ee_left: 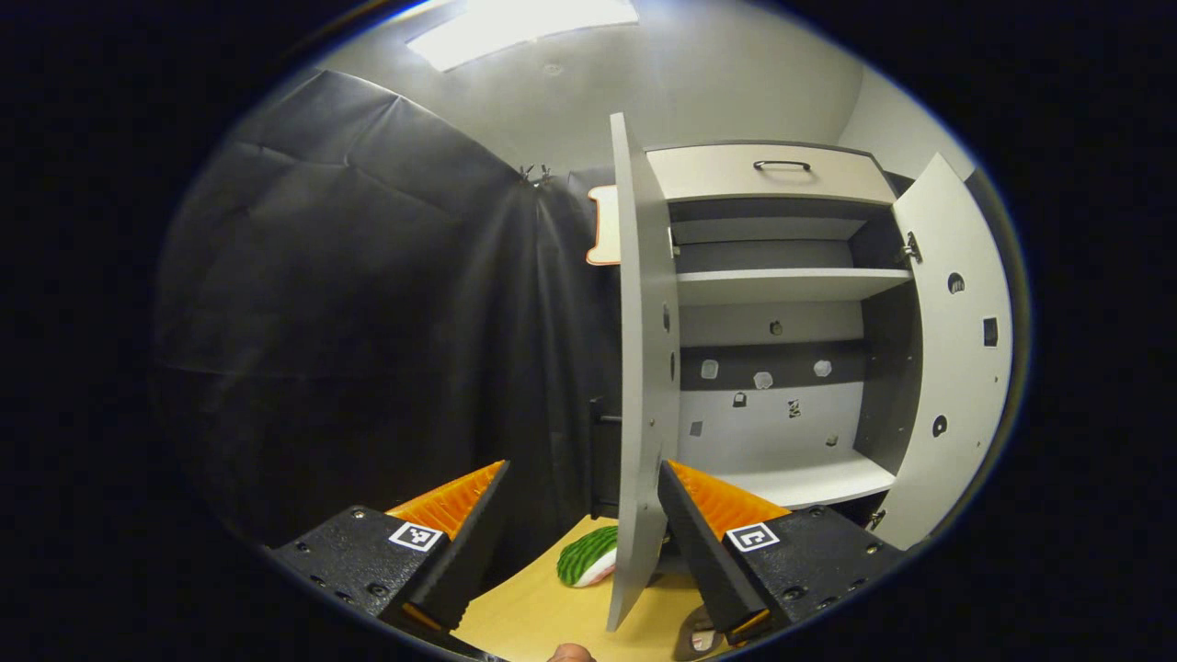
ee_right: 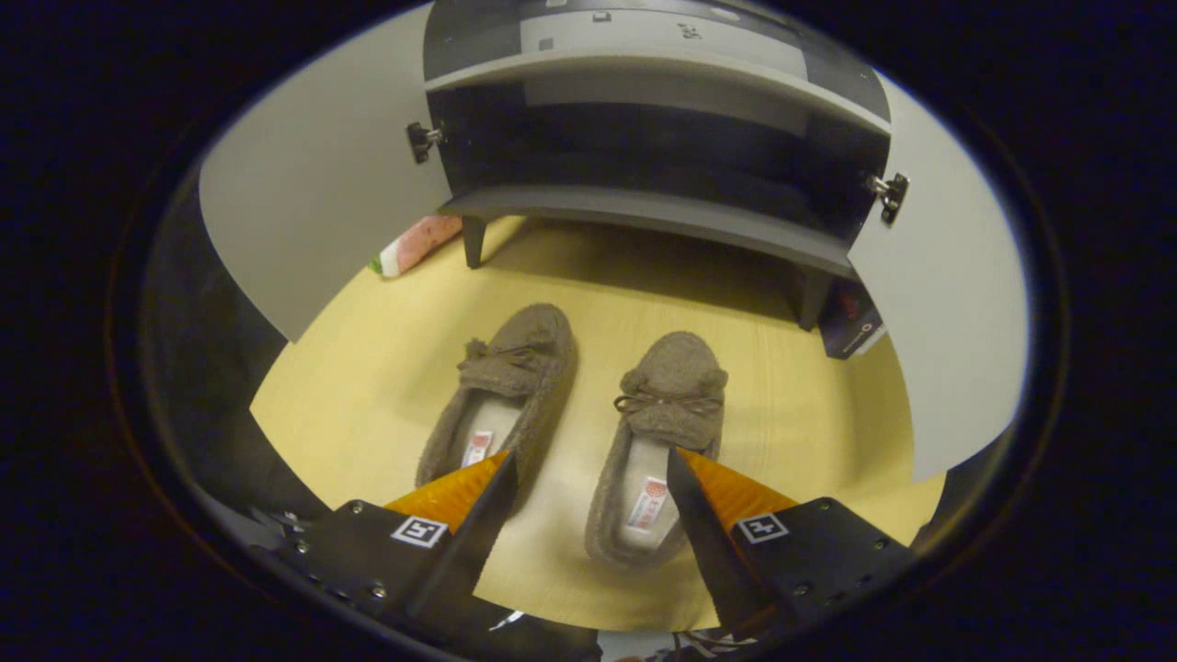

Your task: Grab one shoe with the right hand and put it into the shoe cabinet, grab the other shoe with the left hand and put it into the shoe cabinet; then close the right door with the right hand and the left door with the left hand.

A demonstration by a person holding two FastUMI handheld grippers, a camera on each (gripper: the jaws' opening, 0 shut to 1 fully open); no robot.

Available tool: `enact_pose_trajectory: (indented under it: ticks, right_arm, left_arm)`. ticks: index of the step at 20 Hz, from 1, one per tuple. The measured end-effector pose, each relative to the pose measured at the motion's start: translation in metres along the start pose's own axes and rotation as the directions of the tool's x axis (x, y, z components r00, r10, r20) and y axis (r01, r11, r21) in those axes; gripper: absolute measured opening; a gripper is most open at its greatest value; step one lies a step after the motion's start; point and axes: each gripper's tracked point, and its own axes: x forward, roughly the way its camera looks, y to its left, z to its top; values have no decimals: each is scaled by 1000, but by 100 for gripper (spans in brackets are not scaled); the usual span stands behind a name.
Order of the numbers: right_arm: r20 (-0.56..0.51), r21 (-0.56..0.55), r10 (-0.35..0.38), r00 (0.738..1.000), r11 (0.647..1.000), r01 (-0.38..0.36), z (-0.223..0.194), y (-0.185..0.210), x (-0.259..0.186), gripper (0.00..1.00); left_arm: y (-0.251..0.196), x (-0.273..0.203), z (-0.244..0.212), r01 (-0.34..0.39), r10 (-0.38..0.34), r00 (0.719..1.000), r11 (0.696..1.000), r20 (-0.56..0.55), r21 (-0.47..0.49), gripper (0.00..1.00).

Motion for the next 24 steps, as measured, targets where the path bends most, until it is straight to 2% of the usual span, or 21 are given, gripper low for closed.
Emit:
enact_pose_trajectory:
  ticks: [2, 4, 5, 8, 10, 11, 13, 14, 15, 17, 20, 21, 22, 24]
  right_arm:
    - [-9, -15, -32, 999, 999, 32, 1, -8, 19, 98]
    - [-21, -40, -49, 999, 998, 49, -1, -8, 38, 87]
    - [-21, -54, -58, 998, 997, 57, -1, -6, 48, 78]
    - [-7, -121, -112, 994, 986, 110, 0, -9, 69, 75]
    - [24, -179, -178, 984, 967, 180, 2, -21, 78, 65]
    - [55, -200, -216, 975, 954, 223, 6, -29, 77, 41]
    - [64, -212, -213, 975, 952, 222, 7, -28, 77, 13]
    - [72, -205, -217, 974, 952, 227, 11, -29, 68, 13]
    - [57, -187, -216, 975, 957, 223, 6, -32, 70, 2]
    - [60, -136, -189, 980, 971, 196, 10, -33, 69, 1]
    - [111, -69, -187, 976, 978, 196, 26, -45, 49, 0]
    - [122, -55, -189, 974, 979, 197, 30, -49, 42, 1]
    - [137, -43, -189, 972, 980, 197, 34, -53, 36, 1]
    - [172, -15, -184, 968, 982, 189, 45, -59, 19, 1]
  left_arm:
    - [13, -6, -5, -37, 37, 999, 999, -21, 12, 96]
    - [24, -11, -7, -73, 73, 997, 997, -30, 12, 96]
    - [29, -14, -7, -88, 88, 995, 996, -37, 16, 96]
    - [44, -22, -12, -133, 135, 989, 990, -53, 53, 96]
    - [50, -25, -13, -152, 157, 986, 986, -61, 69, 93]
    - [53, -27, -13, -161, 165, 984, 984, -63, 72, 96]
    - [55, -29, -12, -172, 177, 982, 982, -62, 73, 96]
    - [54, -28, -13, -173, 178, 982, 982, -61, 72, 96]
    - [53, -28, -13, -171, 175, 983, 983, -60, 70, 96]
    - [51, -27, -12, -157, 160, 986, 986, -54, 63, 96]
    - [38, -26, -12, -118, 120, 992, 992, -50, 54, 96]
    - [28, -23, -12, -103, 105, 993, 993, -49, 50, 94]
    - [21, -18, -12, -88, 90, 995, 995, -47, 46, 96]
    - [10, -16, -12, -57, 59, 997, 997, -41, 43, 94]
